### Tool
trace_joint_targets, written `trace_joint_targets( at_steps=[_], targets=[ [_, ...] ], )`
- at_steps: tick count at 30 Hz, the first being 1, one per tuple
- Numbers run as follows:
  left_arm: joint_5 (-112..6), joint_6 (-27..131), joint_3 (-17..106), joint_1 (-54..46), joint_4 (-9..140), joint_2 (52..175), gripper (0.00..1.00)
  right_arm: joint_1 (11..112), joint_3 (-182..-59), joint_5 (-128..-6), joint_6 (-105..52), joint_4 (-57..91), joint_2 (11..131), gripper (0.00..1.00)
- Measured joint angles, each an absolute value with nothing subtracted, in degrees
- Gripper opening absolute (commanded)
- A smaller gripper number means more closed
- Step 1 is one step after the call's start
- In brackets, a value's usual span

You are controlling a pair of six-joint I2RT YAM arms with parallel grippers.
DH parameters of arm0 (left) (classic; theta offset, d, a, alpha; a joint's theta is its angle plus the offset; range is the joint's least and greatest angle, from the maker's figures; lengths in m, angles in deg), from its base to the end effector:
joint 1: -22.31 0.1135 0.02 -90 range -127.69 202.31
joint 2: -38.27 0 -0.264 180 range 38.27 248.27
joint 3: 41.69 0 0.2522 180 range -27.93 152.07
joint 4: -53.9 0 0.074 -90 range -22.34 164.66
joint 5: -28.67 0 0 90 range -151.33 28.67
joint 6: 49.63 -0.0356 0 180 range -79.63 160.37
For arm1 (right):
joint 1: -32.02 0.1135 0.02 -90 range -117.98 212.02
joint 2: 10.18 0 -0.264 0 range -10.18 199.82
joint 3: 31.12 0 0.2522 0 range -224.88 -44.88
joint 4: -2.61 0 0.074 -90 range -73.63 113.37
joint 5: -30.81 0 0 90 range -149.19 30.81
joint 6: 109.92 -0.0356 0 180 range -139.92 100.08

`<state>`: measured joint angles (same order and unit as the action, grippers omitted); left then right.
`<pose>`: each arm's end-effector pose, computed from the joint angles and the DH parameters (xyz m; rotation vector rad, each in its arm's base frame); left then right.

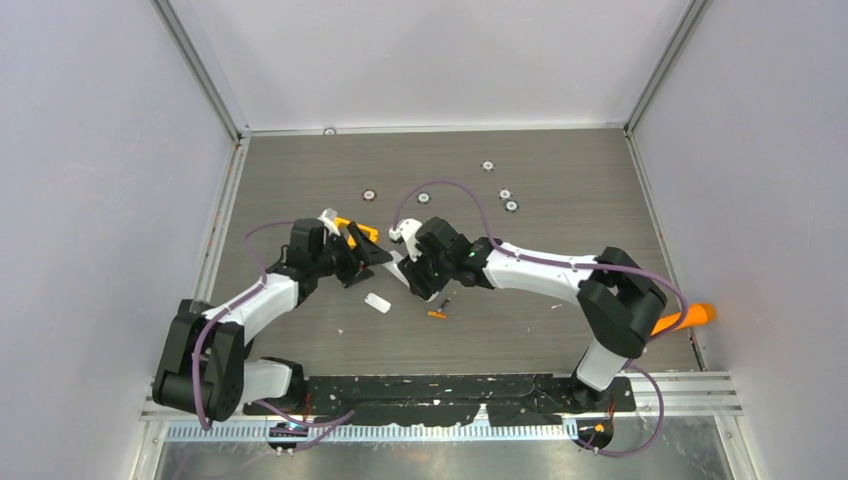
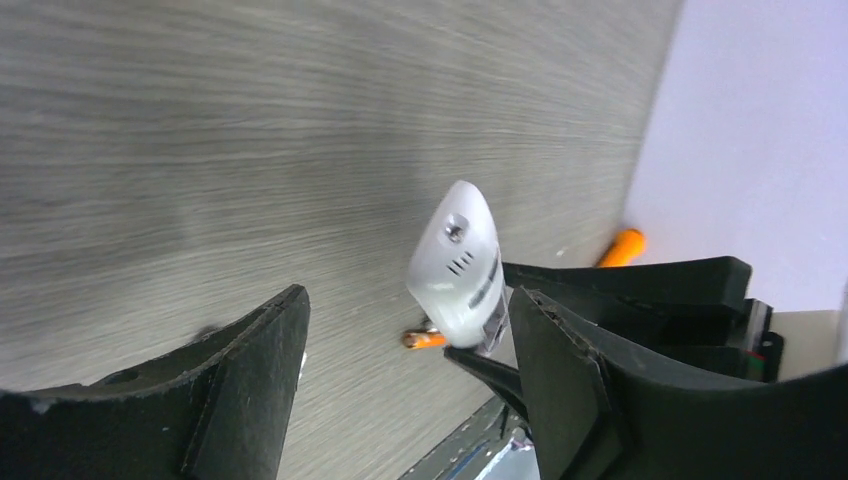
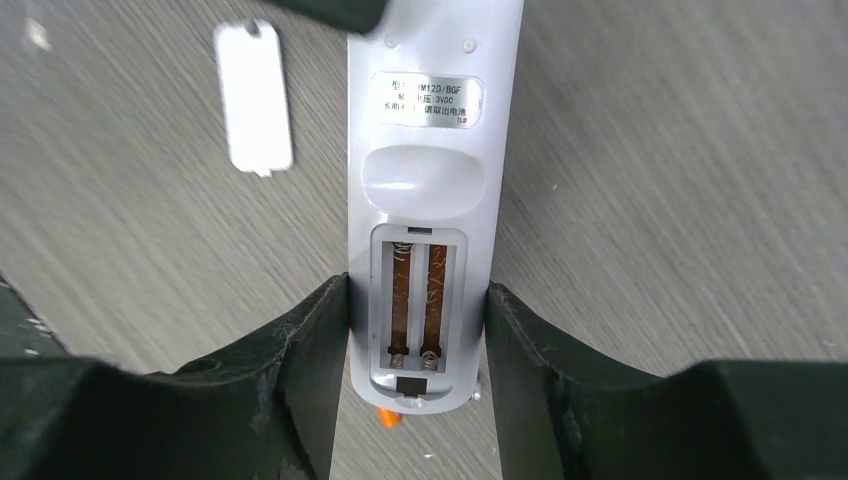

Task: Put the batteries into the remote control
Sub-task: Pick up the remote control from the center of the board.

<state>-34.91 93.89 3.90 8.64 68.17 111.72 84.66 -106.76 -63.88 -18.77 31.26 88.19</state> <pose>0.2356 -0.0736 0.1777 -0.5997 2.4095 -1.0894 0.2158 0.2874 0.1917 -1.1756 2.2375 0.4779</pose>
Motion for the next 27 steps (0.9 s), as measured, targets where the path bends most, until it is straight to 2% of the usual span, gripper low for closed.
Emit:
trace_joint_targets(
  at_steps=[8,22,24,27],
  targets=[
    [-29.8,98.9,-0.3,6.8,48.6,109.3,0.74,84.7,-106.0,-65.6,-25.3,26.2,79.9,0.28],
    [-31.1,104.9,-1.7,2.5,38.7,110.1,0.43,84.7,-106.1,-66.8,-33.3,25.2,79.8,0.28],
    [-31.7,105.2,-2.0,1.9,38.5,110.3,0.37,84.7,-106.1,-66.7,-34.3,25.3,79.9,0.28],
    [-32.4,105.6,-2.2,1.6,38.3,110.4,0.1,84.7,-106.1,-66.6,-35.5,25.3,80.0,0.28]
  ],
)
